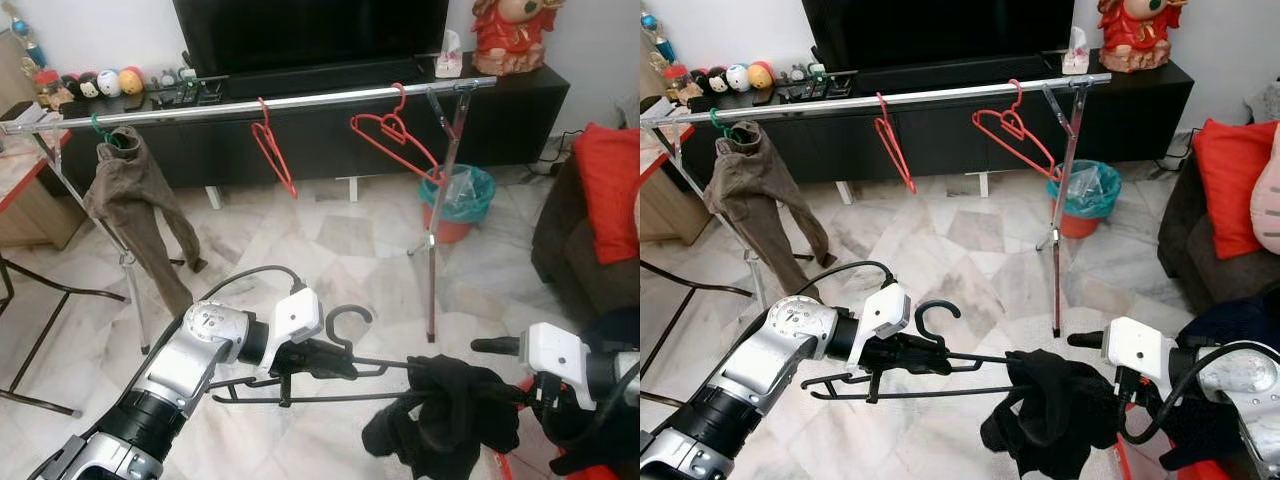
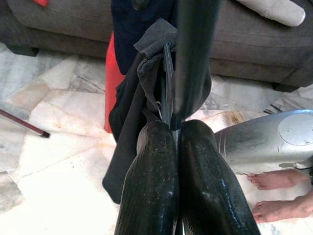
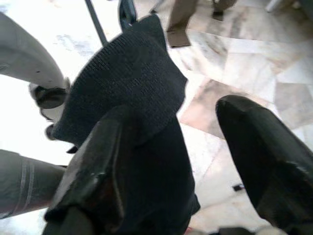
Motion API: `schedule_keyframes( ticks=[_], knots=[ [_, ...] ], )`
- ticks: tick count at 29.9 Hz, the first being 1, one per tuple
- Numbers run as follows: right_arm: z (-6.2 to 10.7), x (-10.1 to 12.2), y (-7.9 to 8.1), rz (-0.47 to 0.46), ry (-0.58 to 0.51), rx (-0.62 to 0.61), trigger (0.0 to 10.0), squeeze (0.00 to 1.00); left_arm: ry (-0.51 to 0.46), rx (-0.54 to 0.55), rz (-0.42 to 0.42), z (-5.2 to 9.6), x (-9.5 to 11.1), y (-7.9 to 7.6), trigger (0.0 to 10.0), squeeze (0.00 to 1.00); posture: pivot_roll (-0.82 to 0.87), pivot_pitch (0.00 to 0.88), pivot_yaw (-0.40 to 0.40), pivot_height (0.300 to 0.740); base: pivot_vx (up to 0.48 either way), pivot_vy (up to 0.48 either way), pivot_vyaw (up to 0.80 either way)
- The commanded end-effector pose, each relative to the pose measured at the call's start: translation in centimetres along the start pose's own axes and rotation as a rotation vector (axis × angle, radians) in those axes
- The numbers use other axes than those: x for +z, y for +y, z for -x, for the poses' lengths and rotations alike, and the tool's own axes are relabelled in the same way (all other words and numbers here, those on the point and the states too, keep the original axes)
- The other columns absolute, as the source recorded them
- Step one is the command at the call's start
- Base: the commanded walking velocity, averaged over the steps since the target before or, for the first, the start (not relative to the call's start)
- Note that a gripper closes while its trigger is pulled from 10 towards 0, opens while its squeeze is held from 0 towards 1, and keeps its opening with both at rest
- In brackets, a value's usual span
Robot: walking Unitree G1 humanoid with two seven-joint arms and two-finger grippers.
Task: Hang hanger
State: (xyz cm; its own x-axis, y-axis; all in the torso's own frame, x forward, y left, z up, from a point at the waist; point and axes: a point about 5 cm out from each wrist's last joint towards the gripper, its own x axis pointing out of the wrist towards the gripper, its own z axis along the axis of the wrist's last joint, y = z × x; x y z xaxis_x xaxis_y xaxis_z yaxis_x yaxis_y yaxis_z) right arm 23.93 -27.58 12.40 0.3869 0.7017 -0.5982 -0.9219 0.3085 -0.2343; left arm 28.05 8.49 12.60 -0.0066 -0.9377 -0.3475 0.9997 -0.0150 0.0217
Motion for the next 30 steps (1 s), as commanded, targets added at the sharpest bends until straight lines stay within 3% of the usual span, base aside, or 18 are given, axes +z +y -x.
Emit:
schedule_keyframes(
  ticks=[1, 3, 4, 9, 15, 24, 25, 26, 27, 30],
  knots=[
    [-0.2, 0.4, 0.1, 0.012, -0.022, 0.033, 10.0, 1.00, -0.030, -0.019, -0.034, 0.2, 0.8, -0.2, 10.0, 0.00, -0.05, 0.037, 0.092, 0.740, 0.000, 0.000, 0.00],
    [-0.2, 0.2, 0.3, 0.002, -0.012, 0.078, 10.0, 1.00, -0.030, -0.020, -0.034, 0.2, 0.8, -0.3, 10.0, 0.00, -0.05, 0.037, 0.091, 0.740, 0.000, 0.000, 0.00],
    [-0.2, 0.0, 0.5, -0.002, 0.003, 0.106, 10.0, 0.00, -0.032, -0.021, -0.034, 0.1, 0.9, -0.3, 10.0, 0.00, -0.05, 0.037, 0.090, 0.740, 0.000, 0.000, 0.00],
    [-0.5, -0.3, 0.7, -0.015, 0.024, 0.165, 10.0, 0.00, -0.034, -0.027, -0.034, 0.1, 0.9, -0.4, 10.0, 0.00, -0.05, 0.036, 0.089, 0.740, 0.000, 0.000, 0.00],
    [-1.3, -1.1, 0.3, -0.017, 0.063, 0.151, 10.0, 0.00, -0.043, -0.047, -0.047, 0.1, 1.3, -0.7, 10.0, 0.00, -0.04, 0.034, 0.086, 0.740, 0.000, 0.000, 0.00],
    [-2.2, -0.8, 0.2, -0.026, 0.019, 0.160, 10.0, 0.00, -0.046, -0.088, -0.055, 0.0, 1.6, -1.1, 10.0, 0.00, -0.03, 0.031, 0.086, 0.740, 0.000, 0.000, 0.00],
    [-2.3, -0.7, 0.2, -0.030, 0.009, 0.161, 5.3, 0.00, -0.047, -0.090, -0.056, 0.0, 1.6, -1.2, 10.0, 0.00, -0.03, 0.031, 0.086, 0.740, 0.000, 0.000, 0.00],
    [-2.3, -0.7, 0.2, -0.030, 0.009, 0.161, 5.3, 0.00, -0.047, -0.090, -0.056, 0.0, 1.6, -1.2, 10.0, 0.00, -0.03, 0.031, 0.086, 0.740, 0.000, 0.000, 0.00],
    [-2.4, -0.7, 0.1, -0.035, 0.003, 0.159, 0.0, 0.00, -0.048, -0.091, -0.056, 0.0, 1.6, -1.2, 10.0, 0.00, -0.03, 0.030, 0.086, 0.740, 0.000, 0.000, 0.00],
    [-2.4, -0.5, 0.3, -0.044, -0.017, 0.186, 0.0, 0.00, -0.047, -0.096, -0.056, -0.1, 1.6, -1.3, 10.0, 0.00, -0.04, 0.028, 0.087, 0.740, 0.000, 0.000, 0.00]
  ],
)
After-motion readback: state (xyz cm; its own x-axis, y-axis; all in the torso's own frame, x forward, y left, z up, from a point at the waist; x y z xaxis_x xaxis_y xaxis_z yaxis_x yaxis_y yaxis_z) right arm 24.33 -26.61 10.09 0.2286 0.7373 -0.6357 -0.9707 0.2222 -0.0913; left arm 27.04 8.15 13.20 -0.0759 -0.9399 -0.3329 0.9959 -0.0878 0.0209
